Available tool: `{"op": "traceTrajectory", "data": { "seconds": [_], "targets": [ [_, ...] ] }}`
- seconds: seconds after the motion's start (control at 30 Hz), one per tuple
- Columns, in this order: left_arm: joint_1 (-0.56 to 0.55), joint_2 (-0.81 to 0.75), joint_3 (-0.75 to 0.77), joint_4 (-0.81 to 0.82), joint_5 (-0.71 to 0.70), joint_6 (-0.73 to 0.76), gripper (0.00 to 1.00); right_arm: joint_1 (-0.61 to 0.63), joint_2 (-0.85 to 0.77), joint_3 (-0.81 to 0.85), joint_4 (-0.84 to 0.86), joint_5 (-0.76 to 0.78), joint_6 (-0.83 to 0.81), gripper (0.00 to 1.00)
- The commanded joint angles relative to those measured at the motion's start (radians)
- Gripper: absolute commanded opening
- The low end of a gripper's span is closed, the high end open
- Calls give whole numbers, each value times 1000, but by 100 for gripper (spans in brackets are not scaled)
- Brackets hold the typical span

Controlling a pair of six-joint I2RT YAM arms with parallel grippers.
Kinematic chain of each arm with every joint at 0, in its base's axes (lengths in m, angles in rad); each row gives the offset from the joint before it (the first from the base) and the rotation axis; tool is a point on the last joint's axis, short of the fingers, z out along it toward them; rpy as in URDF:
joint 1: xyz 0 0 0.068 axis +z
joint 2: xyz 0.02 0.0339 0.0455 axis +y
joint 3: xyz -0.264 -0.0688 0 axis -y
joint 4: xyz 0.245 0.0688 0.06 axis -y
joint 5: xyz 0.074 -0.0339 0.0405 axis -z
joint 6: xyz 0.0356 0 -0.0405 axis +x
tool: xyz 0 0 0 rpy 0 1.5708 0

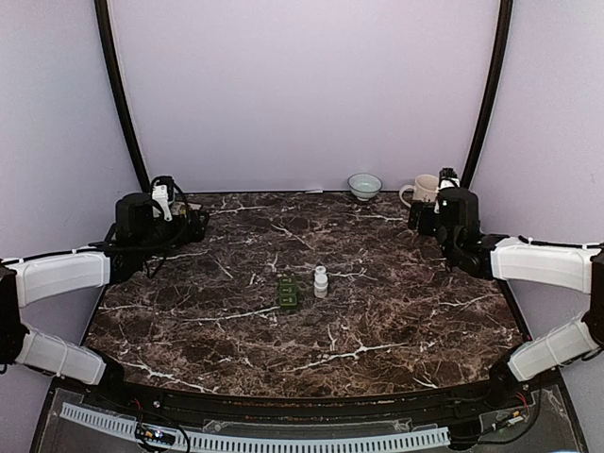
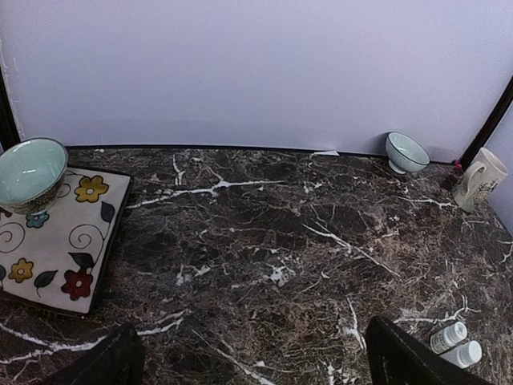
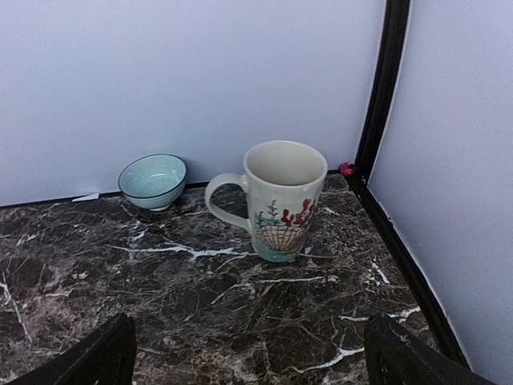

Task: Sort the pills into containers
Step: Pick up the pill container from the center of the board.

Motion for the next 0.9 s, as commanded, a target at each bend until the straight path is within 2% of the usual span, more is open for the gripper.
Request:
{"op": "traceTrajectory", "data": {
  "seconds": [0.0, 0.1, 0.17, 0.23, 0.3, 0.47, 0.67, 0.87],
  "targets": [
    [-46, 17, 69, -82, 7, 34, 99, 75, 11, 35, 11, 109, -83, 100],
    [-65, 44, 98, -107, 41, 34, 99, 69, 60, 36, 86, -140, -127, 96],
    [-80, 72, 122, -130, 63, 27, 99, 71, 112, 117, 10, -295, -113, 89],
    [-100, 102, 146, -151, 66, 21, 99, 82, 163, 202, -81, -382, -53, 79],
    [-118, 128, 162, -162, 74, 10, 98, 123, 196, 260, -148, -362, -27, 75],
    [-159, 185, 202, -193, 117, -17, 95, 237, 270, 402, -347, -276, 0, 72],
    [-182, 218, 219, -193, 157, -39, 91, 348, 395, 588, -567, -315, 47, 71],
    [-188, 280, 267, -234, 228, -73, 80, 403, 423, 662, -641, -406, 92, 72]
  ]
}}
